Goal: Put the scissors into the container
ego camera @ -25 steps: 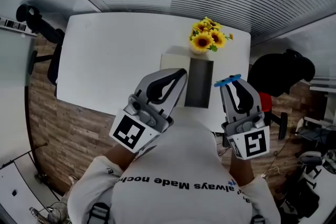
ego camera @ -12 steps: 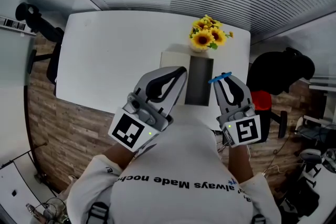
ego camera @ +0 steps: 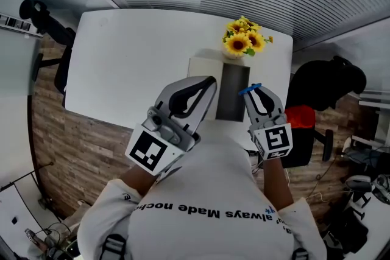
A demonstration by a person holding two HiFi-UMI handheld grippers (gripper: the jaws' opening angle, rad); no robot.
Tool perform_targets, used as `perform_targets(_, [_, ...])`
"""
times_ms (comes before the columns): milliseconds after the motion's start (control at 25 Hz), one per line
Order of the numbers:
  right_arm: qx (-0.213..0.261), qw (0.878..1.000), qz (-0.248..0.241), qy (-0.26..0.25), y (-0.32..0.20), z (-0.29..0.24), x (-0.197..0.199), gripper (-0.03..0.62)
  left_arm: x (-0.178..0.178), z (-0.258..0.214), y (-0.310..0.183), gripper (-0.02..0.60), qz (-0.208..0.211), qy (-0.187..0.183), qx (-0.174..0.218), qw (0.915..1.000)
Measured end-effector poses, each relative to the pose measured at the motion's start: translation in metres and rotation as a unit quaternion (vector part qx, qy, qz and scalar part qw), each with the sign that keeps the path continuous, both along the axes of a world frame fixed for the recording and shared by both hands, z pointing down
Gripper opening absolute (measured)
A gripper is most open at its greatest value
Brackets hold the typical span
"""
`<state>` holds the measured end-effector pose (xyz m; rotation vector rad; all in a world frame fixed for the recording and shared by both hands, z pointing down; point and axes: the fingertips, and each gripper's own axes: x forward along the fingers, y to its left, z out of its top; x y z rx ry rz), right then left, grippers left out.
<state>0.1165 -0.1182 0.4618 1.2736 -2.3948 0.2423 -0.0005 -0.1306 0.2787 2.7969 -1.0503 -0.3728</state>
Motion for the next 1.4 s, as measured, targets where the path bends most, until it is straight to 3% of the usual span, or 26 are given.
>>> perform_targets(480, [-0.061, 0.998, 0.001, 0.016, -0.004, 0.054, -0.002, 0.092, -0.005, 0.002, -0.002, 0.018, -0.005, 0.0, -0.003, 1.0])
perform_targets(1400, [-0.126, 0.992, 0.005, 0.013, -0.004, 0.11, -0.007, 0.092, -0.007, 0.0, 0.0, 0.02, -0.009, 0.006, -0.004, 0.9999])
